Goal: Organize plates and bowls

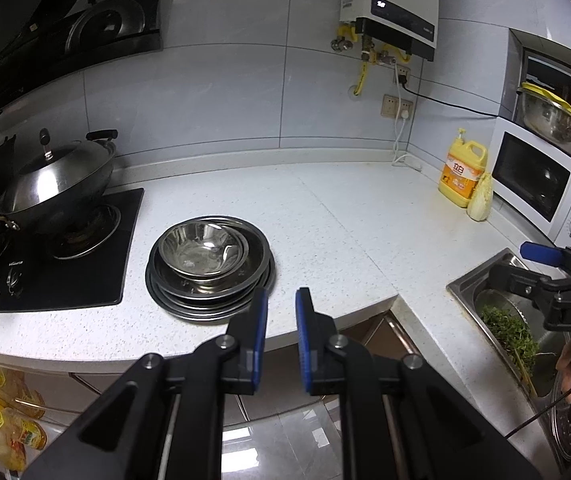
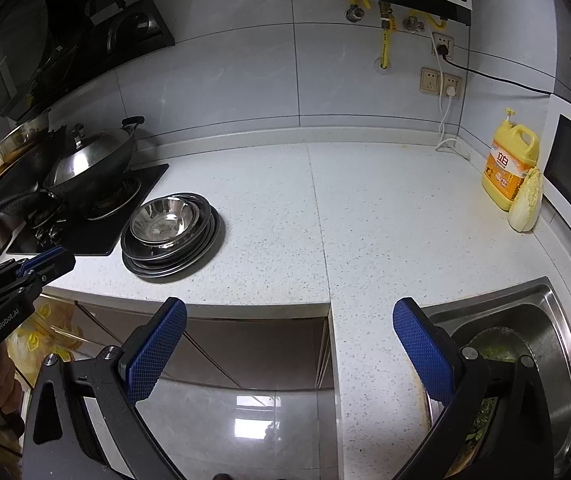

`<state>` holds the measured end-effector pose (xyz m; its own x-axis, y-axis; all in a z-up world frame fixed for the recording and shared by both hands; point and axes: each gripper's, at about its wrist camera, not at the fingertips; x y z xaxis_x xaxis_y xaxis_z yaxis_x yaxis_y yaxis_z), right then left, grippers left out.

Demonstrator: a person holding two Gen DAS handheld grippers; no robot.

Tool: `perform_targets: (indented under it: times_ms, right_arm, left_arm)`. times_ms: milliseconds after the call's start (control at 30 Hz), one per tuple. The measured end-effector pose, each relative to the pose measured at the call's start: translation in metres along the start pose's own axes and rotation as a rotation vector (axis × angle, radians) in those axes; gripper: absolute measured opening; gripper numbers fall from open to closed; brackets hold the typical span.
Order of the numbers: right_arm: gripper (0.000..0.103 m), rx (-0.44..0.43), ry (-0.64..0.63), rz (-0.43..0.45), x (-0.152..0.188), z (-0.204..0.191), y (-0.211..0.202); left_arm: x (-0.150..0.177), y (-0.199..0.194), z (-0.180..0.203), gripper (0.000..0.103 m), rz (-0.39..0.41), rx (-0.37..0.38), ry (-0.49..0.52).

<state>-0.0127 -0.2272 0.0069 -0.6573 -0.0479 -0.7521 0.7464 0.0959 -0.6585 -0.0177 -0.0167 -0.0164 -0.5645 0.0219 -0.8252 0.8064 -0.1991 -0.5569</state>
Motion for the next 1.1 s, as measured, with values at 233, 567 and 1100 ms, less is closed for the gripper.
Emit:
perform_targets:
  times_ms: [233, 567, 1100]
  right_arm:
    - [0.102, -0.008, -0.005, -0.004, 0.002, -0.002, 0.001]
    - [0.102, -0.001, -0.004, -0.012, 0.006, 0.002, -0.001]
    - [0.102, -0.030, -0.016, -0.015, 0.004, 0.001, 0.005]
  left_arm:
    - [0.002, -0.002, 0.001, 0.013, -0.004, -0.018, 0.000]
    - [0.010, 0.005, -0.010, 0.013, -0.047, -0.083, -0.099]
    - [0.014, 0.001, -0.014, 0.043, -0.043, -0.119, -0.143]
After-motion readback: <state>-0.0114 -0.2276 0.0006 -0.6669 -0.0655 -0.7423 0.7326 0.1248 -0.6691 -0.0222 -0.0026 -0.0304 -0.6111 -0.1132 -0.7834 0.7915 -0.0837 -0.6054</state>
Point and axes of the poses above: each gripper's, at about its wrist camera, not at the fingertips, and y roughly the way its jaws point, z to its right, x to its underside, and after that the axes turned 1 degree about x, right-handed
